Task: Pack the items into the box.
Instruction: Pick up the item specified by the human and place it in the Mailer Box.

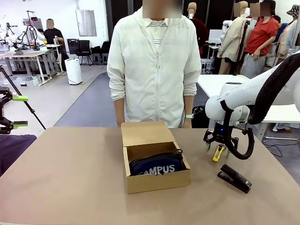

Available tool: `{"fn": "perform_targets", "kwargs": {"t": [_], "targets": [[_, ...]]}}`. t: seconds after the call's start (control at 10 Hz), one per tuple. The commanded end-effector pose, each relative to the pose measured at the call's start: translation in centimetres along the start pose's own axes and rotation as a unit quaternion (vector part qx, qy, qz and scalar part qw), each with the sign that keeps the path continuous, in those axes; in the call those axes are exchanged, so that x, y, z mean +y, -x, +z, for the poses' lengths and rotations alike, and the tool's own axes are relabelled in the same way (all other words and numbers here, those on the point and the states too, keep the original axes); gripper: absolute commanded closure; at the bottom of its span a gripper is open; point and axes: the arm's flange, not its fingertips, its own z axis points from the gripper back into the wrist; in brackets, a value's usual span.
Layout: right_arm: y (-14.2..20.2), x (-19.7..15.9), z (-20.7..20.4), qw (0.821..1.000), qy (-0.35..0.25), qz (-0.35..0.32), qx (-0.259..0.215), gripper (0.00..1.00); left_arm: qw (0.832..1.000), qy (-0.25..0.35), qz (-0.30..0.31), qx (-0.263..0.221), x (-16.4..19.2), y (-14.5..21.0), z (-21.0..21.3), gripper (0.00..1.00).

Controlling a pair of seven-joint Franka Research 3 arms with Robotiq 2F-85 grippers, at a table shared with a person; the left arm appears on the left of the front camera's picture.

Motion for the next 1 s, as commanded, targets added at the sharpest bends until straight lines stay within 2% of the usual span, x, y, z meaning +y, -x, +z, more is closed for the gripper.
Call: {"fn": "perform_targets", "kwargs": {"t": [0.0,0.1,0.9], "targets": [[0.33,-0.26,0.57,1.0,0.003,-0.002,-0.01,0.42,1.0,0.001,0.002,0.005,-0.17,-0.06,0.32,0.03],[0.37,-0.35,0.63,1.0,-0.003,0.0,0.001,0.98,1.0,0.001,0.002,0.005,-0.17,-0.06,0.32,0.03],[0.08,-0.27,0.16,0.999,0.011,0.01,0.035,1.0,1.0,0.001,0.002,0.005,-0.17,-0.06,0.32,0.03]]}}
